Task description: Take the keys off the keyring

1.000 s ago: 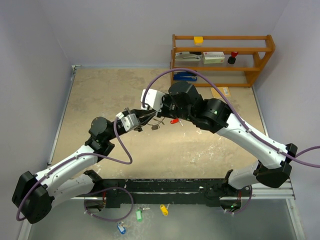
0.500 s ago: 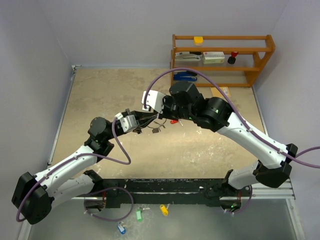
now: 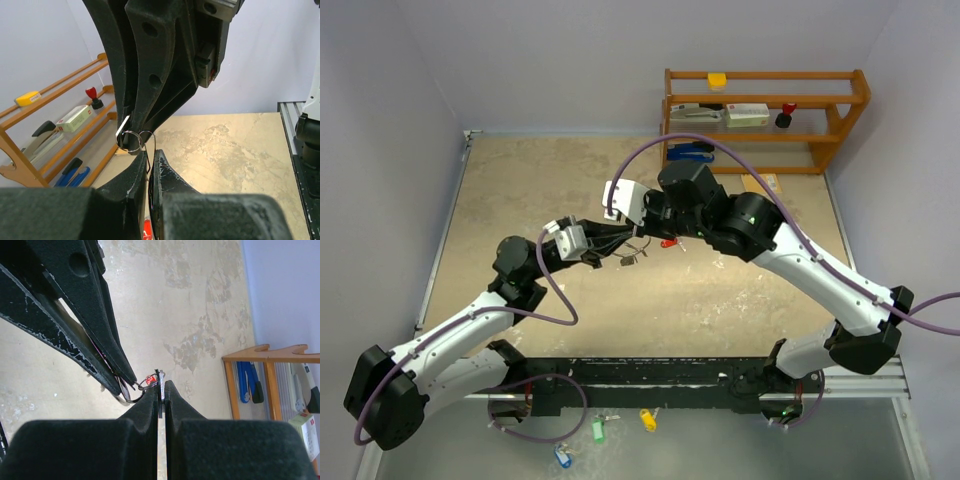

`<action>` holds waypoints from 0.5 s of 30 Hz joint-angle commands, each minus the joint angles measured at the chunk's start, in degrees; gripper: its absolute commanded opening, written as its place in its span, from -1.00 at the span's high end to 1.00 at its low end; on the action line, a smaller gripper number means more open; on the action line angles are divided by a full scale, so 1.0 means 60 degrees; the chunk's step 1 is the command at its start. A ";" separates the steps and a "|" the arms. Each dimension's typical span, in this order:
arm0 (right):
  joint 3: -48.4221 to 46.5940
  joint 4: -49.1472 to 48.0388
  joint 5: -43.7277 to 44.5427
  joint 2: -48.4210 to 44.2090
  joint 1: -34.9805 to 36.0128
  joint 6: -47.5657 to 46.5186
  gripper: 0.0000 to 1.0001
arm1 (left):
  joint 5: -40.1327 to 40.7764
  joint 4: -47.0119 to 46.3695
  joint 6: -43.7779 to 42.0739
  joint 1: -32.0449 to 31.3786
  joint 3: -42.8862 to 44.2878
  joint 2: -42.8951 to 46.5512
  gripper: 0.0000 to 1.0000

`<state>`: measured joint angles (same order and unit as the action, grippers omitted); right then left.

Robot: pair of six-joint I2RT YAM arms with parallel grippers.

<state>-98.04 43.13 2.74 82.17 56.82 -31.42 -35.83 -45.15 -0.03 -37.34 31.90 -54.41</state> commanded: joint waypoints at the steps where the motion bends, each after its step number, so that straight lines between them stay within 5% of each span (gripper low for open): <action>1: 0.0011 -0.0434 -0.1017 0.0617 0.0026 0.0255 1.00 | -0.1213 -0.3113 0.0699 -0.0265 0.0352 0.0455 1.00; 15: 0.0232 -0.0124 -0.2171 0.0543 -0.0119 0.0031 1.00 | -0.1807 -0.4511 0.1334 -0.0265 0.0651 0.1170 1.00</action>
<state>-99.31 43.33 -4.16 82.61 55.79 -31.46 -37.58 -48.97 3.79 -36.95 31.05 -52.64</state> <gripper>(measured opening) 0.026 0.037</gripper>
